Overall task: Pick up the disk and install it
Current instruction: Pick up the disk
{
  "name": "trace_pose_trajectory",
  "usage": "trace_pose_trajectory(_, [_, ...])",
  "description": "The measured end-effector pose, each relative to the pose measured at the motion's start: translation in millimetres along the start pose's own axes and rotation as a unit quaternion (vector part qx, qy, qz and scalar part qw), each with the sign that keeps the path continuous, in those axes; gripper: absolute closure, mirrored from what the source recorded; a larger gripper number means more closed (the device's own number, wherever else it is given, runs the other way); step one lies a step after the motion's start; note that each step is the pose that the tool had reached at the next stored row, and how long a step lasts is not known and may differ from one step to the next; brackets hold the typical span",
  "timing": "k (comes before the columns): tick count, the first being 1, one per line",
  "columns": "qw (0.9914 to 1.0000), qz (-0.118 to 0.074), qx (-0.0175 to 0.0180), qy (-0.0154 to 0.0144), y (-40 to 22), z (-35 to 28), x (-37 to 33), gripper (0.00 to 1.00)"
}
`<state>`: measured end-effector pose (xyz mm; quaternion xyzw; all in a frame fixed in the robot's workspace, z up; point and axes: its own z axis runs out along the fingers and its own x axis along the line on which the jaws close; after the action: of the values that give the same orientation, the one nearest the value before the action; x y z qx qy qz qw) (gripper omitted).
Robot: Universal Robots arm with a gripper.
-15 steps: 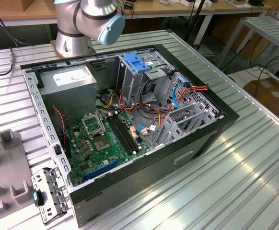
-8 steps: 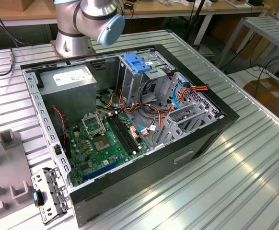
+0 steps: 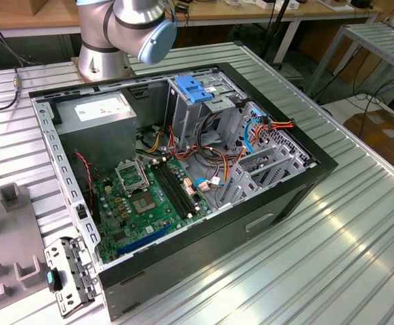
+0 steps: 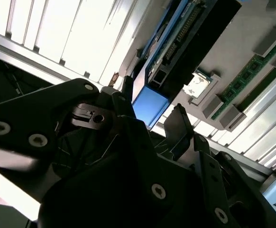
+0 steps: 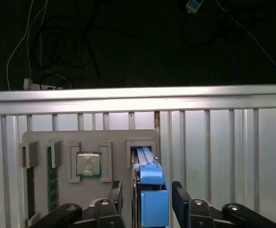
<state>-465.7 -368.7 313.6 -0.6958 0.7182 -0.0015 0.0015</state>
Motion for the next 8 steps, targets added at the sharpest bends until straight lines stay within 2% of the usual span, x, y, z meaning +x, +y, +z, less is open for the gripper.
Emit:
trace_pose_trajectory(5, [1.00000, 0.000, -0.0002, 0.0001, 0.0, 0.0, 0.0, 0.46])
trace_pose_trajectory(8, [1.00000, 0.000, -0.0001, 0.0000, -0.1, 3.0, 0.0, 0.46])
